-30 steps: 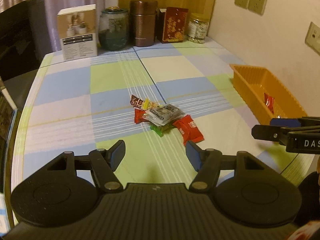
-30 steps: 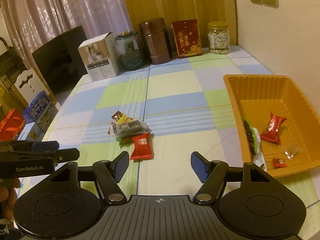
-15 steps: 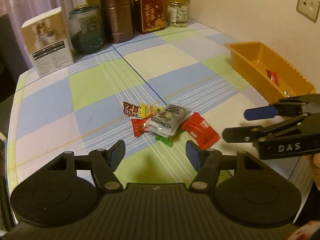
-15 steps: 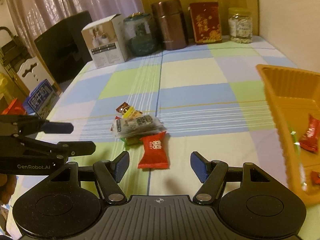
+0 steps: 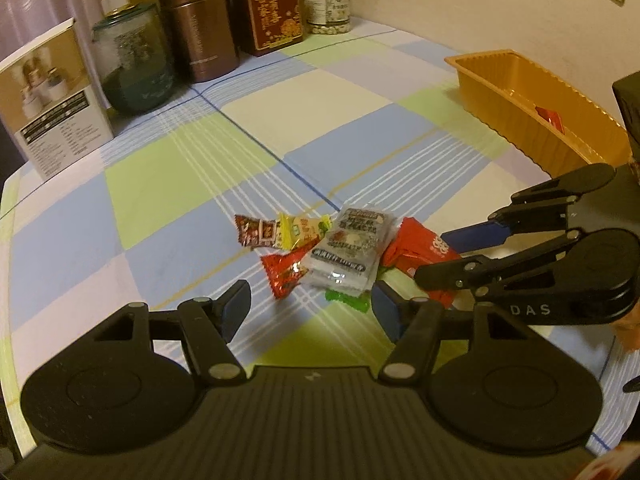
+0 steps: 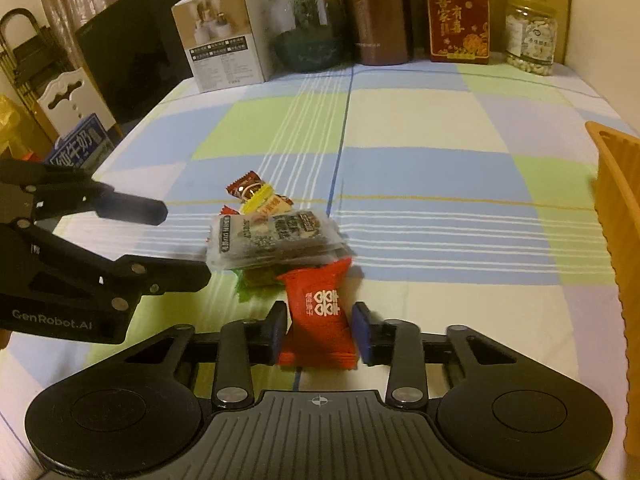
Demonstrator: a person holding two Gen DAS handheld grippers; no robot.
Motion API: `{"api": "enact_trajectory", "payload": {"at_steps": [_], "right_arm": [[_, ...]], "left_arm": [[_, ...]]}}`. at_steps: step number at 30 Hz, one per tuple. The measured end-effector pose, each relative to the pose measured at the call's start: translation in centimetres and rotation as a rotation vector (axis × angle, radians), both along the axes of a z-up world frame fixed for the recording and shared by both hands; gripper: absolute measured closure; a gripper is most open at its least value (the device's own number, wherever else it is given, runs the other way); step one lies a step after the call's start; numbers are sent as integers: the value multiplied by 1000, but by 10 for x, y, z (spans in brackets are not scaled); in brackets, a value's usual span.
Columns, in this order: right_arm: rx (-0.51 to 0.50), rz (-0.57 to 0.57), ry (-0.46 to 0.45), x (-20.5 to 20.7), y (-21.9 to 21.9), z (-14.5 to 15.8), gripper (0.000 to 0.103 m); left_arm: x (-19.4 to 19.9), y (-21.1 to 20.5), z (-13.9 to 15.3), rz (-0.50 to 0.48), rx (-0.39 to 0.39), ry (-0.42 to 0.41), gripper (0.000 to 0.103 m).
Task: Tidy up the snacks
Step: 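Grasp the red square packet with the right gripper while the left approaches the large clear packet, then grasp the large clear printed packet with the left gripper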
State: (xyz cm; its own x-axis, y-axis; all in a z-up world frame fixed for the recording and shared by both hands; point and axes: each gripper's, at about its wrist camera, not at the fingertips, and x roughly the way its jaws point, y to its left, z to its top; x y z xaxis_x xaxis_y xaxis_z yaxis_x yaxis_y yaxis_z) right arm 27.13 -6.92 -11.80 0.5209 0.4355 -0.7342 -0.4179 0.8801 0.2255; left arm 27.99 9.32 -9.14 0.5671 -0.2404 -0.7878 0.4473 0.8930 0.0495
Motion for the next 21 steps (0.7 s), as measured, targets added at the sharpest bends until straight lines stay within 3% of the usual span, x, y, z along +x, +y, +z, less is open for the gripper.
{"api": "enact_trajectory", "payload": {"at_steps": [10, 15, 21], "right_arm": [[-32, -90, -29, -7, -36, 7, 74], [-30, -129, -25, -6, -52, 5, 74], [-18, -139, -24, -6, -60, 3, 74]], "left_arm": [[14, -23, 2, -107, 7, 22, 40], [26, -33, -2, -77, 3, 26, 40], [39, -46, -17, -61, 7, 48, 50]]}}
